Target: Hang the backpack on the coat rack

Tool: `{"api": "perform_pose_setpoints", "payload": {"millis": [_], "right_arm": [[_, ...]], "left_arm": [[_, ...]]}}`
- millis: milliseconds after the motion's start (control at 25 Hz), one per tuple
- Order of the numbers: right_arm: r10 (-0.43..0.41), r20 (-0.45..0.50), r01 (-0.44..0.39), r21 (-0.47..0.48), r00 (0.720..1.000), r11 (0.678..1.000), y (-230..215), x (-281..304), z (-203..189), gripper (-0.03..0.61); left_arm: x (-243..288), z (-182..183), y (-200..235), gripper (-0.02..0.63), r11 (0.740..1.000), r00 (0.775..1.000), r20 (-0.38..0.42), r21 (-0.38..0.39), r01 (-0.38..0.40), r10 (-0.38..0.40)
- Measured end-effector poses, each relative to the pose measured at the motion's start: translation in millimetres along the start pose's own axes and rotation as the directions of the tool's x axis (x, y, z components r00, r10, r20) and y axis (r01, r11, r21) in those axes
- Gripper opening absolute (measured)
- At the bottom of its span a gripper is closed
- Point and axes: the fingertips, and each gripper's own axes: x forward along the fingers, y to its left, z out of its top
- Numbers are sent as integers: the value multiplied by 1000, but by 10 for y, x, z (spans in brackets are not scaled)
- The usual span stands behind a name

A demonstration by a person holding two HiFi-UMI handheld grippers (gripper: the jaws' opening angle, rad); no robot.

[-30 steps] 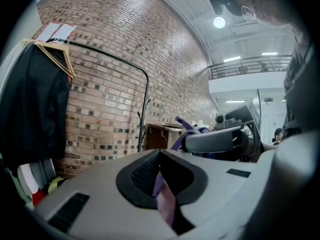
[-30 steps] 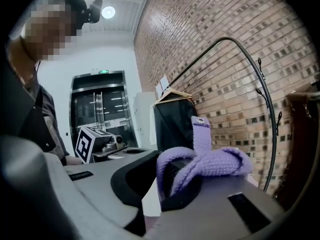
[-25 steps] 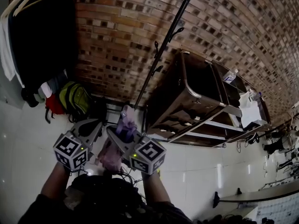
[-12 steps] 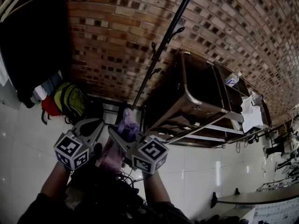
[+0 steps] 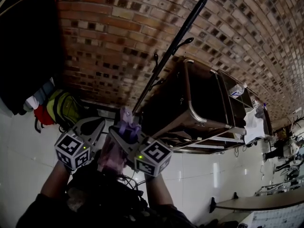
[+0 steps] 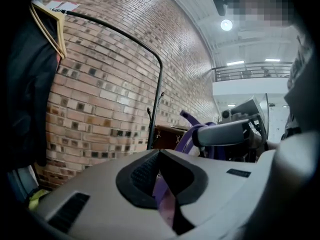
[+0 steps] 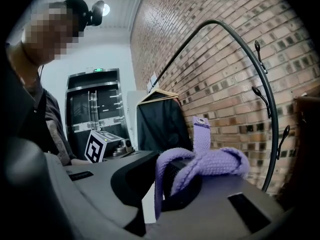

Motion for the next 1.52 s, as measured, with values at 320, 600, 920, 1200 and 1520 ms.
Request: {"api": "perform_pose_setpoints", "payload": {"millis": [320,600,920,1200,1520], "right_arm": [[-32,12,32,-13,999,999,-790,405,423,2],[-46,27,47,-26,999,999,-1415,798,816,2],[-44,24,46,-73,999,996,-1988,1166,1207,2],[-74,82,80,-73,994,994,-2365,1183,1542,2],[-54,92,64,-113,994,992,-2671,1192,1815,2]], "left_arm": [[614,250,597,14,1000,1000,-16,2,26,-26],[1137,521,1045,14,997,998,-11,38,66,-66],[1587,717,1501,14,994,995,-19,55,99,-98],[1901,918,1829,14,995,996,-2,43,90,-90],[2193,985,1857,14,997,997,-7,38,73,-73]]}}
